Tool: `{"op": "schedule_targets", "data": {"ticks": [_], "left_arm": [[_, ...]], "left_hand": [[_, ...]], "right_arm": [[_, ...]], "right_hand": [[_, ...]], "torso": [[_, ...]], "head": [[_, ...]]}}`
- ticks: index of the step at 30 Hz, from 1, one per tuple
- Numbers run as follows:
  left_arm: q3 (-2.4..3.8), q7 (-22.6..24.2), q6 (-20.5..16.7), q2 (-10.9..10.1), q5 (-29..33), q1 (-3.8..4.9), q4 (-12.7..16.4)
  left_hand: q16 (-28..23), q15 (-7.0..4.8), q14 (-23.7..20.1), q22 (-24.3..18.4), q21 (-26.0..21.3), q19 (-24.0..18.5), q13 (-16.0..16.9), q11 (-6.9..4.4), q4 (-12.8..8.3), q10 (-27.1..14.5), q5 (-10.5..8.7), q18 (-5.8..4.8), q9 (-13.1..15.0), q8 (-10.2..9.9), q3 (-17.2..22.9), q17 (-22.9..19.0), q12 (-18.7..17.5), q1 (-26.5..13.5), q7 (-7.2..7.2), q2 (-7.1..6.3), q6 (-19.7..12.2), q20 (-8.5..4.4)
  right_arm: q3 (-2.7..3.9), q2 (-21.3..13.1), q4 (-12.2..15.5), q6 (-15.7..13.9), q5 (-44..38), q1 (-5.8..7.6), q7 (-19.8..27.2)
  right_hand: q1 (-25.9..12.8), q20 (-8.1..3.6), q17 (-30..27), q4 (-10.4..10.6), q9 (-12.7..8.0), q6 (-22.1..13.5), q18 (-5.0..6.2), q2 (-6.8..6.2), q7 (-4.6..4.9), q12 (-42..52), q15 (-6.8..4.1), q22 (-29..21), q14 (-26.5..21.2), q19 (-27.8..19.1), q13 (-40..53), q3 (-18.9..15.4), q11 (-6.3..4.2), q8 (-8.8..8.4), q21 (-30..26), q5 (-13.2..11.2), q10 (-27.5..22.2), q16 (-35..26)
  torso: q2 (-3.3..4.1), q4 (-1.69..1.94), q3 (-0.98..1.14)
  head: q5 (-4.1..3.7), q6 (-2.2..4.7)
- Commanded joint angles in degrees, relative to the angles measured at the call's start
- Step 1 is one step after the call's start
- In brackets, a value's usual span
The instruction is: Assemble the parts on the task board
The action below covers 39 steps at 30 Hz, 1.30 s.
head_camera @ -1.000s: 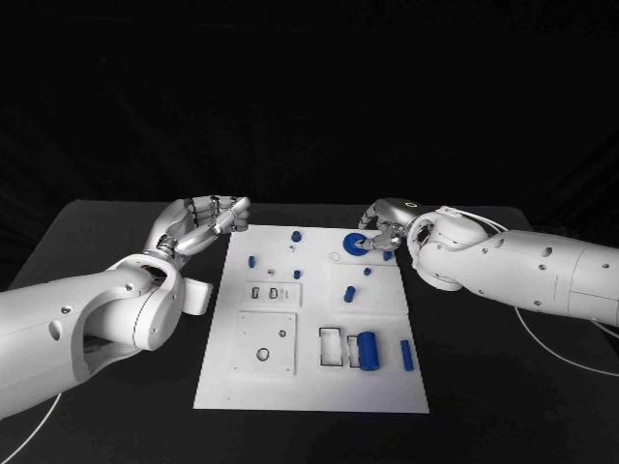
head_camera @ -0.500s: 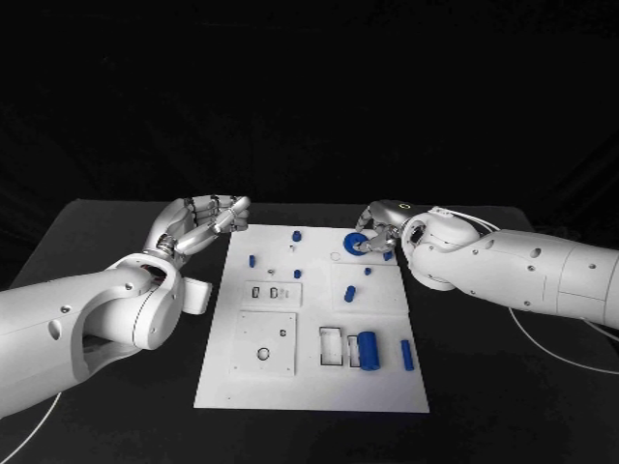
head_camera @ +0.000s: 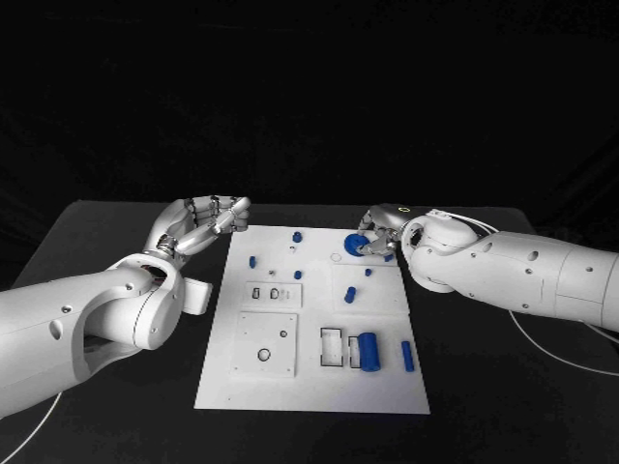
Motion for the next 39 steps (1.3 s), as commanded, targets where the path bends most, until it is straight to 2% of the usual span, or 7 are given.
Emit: {"op": "schedule_targets", "data": {"ticks": [1,6,22,30,35,39], "left_arm": [[0.05,0.32,0.97,0.23,-0.19,0.08,-0.06],[0.05,0.29,0.92,0.25,-0.19,0.07,-0.08],[0.05,0.24,0.72,0.01,-0.19,0.07,0.14],[0.05,0.22,0.62,-0.08,-0.19,0.07,0.21],[0.05,0.24,0.55,-0.26,-0.19,0.08,0.42],[0.05,0.24,0.46,-0.37,-0.19,0.08,0.46]], "left_hand": [[-0.29,0.07,-0.2,-0.1,-0.36,-0.35,0.1,0.18,-0.11,-0.42,-0.27,0.87,0.06,0.29,0.22,0.05,-0.37,-0.07,1.42,0.7,-0.33,0.01],[-0.29,0.07,-0.2,-0.1,-0.36,-0.35,0.1,0.18,-0.11,-0.42,-0.27,0.87,0.06,0.29,0.22,0.05,-0.37,-0.07,1.42,0.7,-0.33,0.01],[-0.29,0.07,-0.2,-0.1,-0.36,-0.35,0.1,0.18,-0.11,-0.42,-0.27,0.87,0.06,0.29,0.22,0.05,-0.37,-0.07,1.42,0.7,-0.33,0.01],[-0.31,0.08,-0.25,-0.12,-0.39,-0.39,0.1,0.19,-0.11,-0.46,-0.27,0.86,0.07,0.33,0.19,0.06,-0.4,-0.03,1.43,0.75,-0.43,0.01],[-0.31,0.08,-0.25,-0.12,-0.39,-0.39,0.1,0.19,-0.11,-0.46,-0.27,0.86,0.07,0.33,0.19,0.06,-0.4,-0.03,1.43,0.75,-0.43,0.01],[-0.31,0.08,-0.25,-0.12,-0.39,-0.39,0.1,0.19,-0.11,-0.46,-0.27,0.86,0.07,0.33,0.19,0.06,-0.4,-0.03,1.43,0.75,-0.43,0.01]], "right_arm": [[0.0,0.26,-0.21,1.85,-1.06,-0.06,-1.05],[0.0,0.37,-0.43,2.1,-1.08,-0.07,-1.37],[0.0,0.94,-0.77,3.12,-1.05,-0.26,-1.66],[0.0,0.96,-0.65,3.38,1.24,-0.34,-1.72],[0.0,0.65,-0.25,2.29,3.99,-0.35,-1.47],[0.03,0.13,0.34,-0.4,5.88,-0.35,-0.4]], "right_hand": [[0.17,-0.19,15.09,0.06,0.11,0.24,-0.39,0.27,0.01,0.16,-0.47,15.08,5.97,5.99,15.09,0.42,0.28,0.21,0.25,-0.57,6.0,0.24],[-0.04,-0.18,15.09,0.15,0.2,0.32,-0.39,0.49,0.05,0.16,-0.46,15.08,5.97,5.99,15.09,0.56,0.31,0.17,0.25,-0.87,6.0,0.24],[-0.3,-0.11,15.09,0.07,0.54,1.45,-0.39,0.83,0.31,0.16,-0.35,15.08,5.97,5.99,15.09,1.09,0.52,0.31,0.25,-1.22,6.0,0.24],[2.38,-0.38,15.09,-2.09,0.53,4.33,-0.39,2.43,-0.39,0.16,-0.72,15.08,5.97,5.99,15.09,4.44,-0.09,-0.19,0.25,-0.07,6.0,0.24],[3.25,-0.53,15.09,-3.02,0.3,6.3,-0.39,2.83,-0.3,0.16,-0.82,15.08,5.97,5.99,15.09,5.81,-0.09,-0.36,0.25,0.38,6.0,0.24],[3.53,-0.52,15.09,-3.41,0.2,7.17,-0.39,2.84,-0.17,0.16,-0.8,15.08,5.97,5.99,15.09,6.22,0.02,-0.43,0.25,0.35,6.0,0.24]], "torso": [[0.04,0.06,-0.03],[0.07,0.08,-0.07],[0.1,0.05,-0.04],[0.02,0.0,-0.05],[0.16,0.1,-0.01],[0.08,0.08,-0.02]], "head": [[0.17,-0.03],[0.41,-0.32],[0.61,-0.49],[0.77,-0.8],[1.04,-0.65],[1.18,-0.68]]}}
